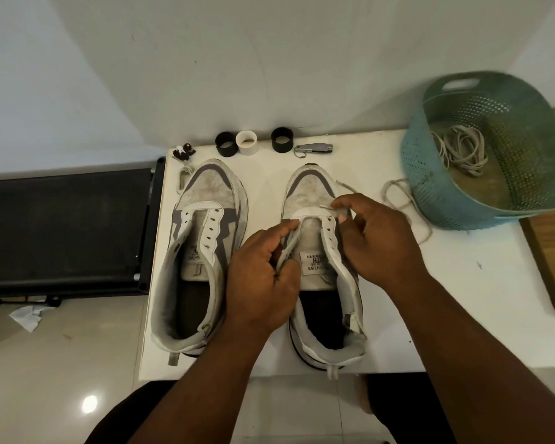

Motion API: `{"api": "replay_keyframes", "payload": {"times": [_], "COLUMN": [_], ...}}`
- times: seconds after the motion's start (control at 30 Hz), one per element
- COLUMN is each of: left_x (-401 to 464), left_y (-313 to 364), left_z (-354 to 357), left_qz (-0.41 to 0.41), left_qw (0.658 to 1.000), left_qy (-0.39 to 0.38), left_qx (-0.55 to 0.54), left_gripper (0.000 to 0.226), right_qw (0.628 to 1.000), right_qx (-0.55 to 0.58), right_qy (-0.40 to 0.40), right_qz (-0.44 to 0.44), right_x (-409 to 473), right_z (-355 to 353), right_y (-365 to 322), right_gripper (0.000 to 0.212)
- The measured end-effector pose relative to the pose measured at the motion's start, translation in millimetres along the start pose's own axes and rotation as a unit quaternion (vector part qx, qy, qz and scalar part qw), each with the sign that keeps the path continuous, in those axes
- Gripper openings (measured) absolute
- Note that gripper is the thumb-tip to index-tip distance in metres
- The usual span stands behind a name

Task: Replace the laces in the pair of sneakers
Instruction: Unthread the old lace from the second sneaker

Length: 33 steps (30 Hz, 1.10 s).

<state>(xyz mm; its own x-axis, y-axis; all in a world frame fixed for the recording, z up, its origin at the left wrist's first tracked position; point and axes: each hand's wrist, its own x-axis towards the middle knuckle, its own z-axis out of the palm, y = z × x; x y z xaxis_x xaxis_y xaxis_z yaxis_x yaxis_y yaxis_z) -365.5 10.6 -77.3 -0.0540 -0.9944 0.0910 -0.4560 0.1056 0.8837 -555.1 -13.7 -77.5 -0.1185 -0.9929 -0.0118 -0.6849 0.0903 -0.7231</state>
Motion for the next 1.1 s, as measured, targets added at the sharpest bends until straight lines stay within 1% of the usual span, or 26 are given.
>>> {"api": "replay_keyframes", "payload": {"times": [0.07,0.13,0.27,0.33,0.4,0.47,0.5,0.6,0.67,0.73,0.8,0.83,0.9,0.97,1.03,1.07,1.1], "left_x": [-1.0,-1.2,-1.5,-2.2,-2.1,-2.1,-2.1,-2.2,-2.5,-3.6,-1.3,1.4,10.1,24.4,38.7,44.2,49.2], "left_y": [1.5,1.7,0.9,0.9,1.5,0.1,-0.1,0.3,7.0,17.5,32.0,39.8,59.2,80.4,106.7,122.3,138.4], "left_z": [0.8,1.4,2.3,4.0,4.7,5.2,5.0,4.9,1.1,-4.8,-9.7,-12.3,-19.0,-27.2,-43.5,-54.2,-64.9], "left_qz": [-0.003,-0.003,-0.003,-0.011,-0.017,-0.018,-0.018,-0.016,-0.003,0.014,0.015,0.019,0.046,0.057,0.049,0.047,0.048], "left_qw": [1.000,1.000,1.000,1.000,1.000,1.000,1.000,1.000,1.000,1.000,0.999,0.999,0.999,0.994,0.981,0.973,0.968], "left_qy": [0.002,0.003,-0.003,-0.004,0.001,0.003,0.002,-0.004,-0.005,0.011,0.032,0.032,-0.006,-0.093,-0.188,-0.224,-0.248], "left_qx": [-0.003,-0.001,-0.006,-0.005,0.003,0.011,0.012,0.002,-0.006,-0.005,-0.010,-0.002,0.019,-0.003,-0.022,-0.012,-0.002], "left_gripper": [0.058,0.057,0.055,0.055,0.054,0.053,0.053,0.049,0.049,0.048,0.041,0.044,0.055,0.055,0.036,0.026,0.024], "right_qw": [0.999,0.999,0.996,0.993,0.985,0.967,0.958,0.946,0.939,0.933,0.932,0.932,0.928,0.928,0.933,0.936,0.937], "right_qx": [0.029,0.027,0.038,0.057,0.107,0.192,0.221,0.265,0.295,0.320,0.327,0.332,0.345,0.348,0.339,0.334,0.330], "right_qy": [-0.005,0.005,0.057,0.067,0.062,0.057,0.056,0.057,0.047,0.027,0.004,-0.015,-0.061,-0.099,-0.108,-0.107,-0.108], "right_qz": [0.025,0.039,0.049,0.078,0.119,0.159,0.173,0.178,0.172,0.164,0.154,0.146,0.127,0.093,0.053,0.041,0.033], "right_x": [-0.9,0.2,3.1,5.4,8.9,11.9,12.0,13.2,13.6,11.1,4.8,-0.4,-13.0,-22.5,-29.7,-32.7,-35.1], "right_z": [2.8,5.1,4.6,3.3,2.3,1.1,-0.6,-6.6,-12.4,-19.5,-26.8,-32.9,-46.9,-63.7,-89.2,-104.7,-120.7], "right_y": [-1.4,-1.5,3.4,7.5,10.0,11.4,10.2,5.5,-4.9,-20.0,-36.5,-48.4,-72.8,-96.5,-120.3,-130.8,-140.9], "right_gripper": [0.015,0.010,0.026,0.026,0.020,0.012,0.012,0.015,0.022,0.023,0.021,0.021,0.024,0.026,0.025,0.024,0.023]}}
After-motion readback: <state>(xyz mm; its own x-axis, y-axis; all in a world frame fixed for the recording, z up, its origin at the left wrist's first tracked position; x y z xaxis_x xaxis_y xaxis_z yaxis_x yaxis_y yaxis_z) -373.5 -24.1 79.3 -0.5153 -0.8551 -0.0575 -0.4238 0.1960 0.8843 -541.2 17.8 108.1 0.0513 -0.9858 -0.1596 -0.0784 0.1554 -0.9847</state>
